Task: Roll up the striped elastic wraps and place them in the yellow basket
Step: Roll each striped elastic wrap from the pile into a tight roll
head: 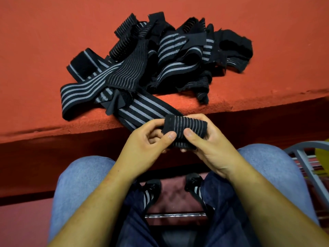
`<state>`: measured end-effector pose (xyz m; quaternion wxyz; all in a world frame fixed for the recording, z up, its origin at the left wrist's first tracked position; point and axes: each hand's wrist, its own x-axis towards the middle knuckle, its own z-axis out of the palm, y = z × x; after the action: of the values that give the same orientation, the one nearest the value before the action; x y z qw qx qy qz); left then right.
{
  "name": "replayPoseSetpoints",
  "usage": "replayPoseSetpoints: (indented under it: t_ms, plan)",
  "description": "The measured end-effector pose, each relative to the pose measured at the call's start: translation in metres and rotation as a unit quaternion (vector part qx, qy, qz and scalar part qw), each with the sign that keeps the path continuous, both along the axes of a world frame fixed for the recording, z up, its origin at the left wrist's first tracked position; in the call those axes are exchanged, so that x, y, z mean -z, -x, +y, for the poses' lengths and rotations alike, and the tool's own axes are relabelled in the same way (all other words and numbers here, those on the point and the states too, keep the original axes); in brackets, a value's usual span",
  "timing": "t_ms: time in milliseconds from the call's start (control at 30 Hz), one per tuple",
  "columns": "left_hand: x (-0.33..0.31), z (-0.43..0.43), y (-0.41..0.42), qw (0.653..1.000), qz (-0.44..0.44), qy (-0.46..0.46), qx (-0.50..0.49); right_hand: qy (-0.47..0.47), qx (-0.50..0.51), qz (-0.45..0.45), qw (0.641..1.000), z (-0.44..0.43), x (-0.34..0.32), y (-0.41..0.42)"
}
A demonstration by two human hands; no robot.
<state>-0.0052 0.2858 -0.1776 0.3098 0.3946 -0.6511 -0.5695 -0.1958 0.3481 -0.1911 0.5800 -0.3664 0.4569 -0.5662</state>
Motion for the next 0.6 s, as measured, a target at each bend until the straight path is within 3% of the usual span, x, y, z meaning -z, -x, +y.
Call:
replayPoseSetpoints:
  t_ms: [267,433,600]
  plan:
    - [-0.003,0.002,-0.001,0.999,-0.005,0.032,0.004,-0.038,-0.008,-0.070,0.997,0.002,-0.005,-0.001]
    - [-0.010,0.006,-0.002,0.998,-0.011,0.043,0.041,0.001,0.027,0.052,0.998,0.007,-0.008,0.003]
    - [-0.021,0.011,0.005,0.997,0.028,-0.045,0.059,0.030,0.051,0.175,0.983,0.019,-0.022,0.007]
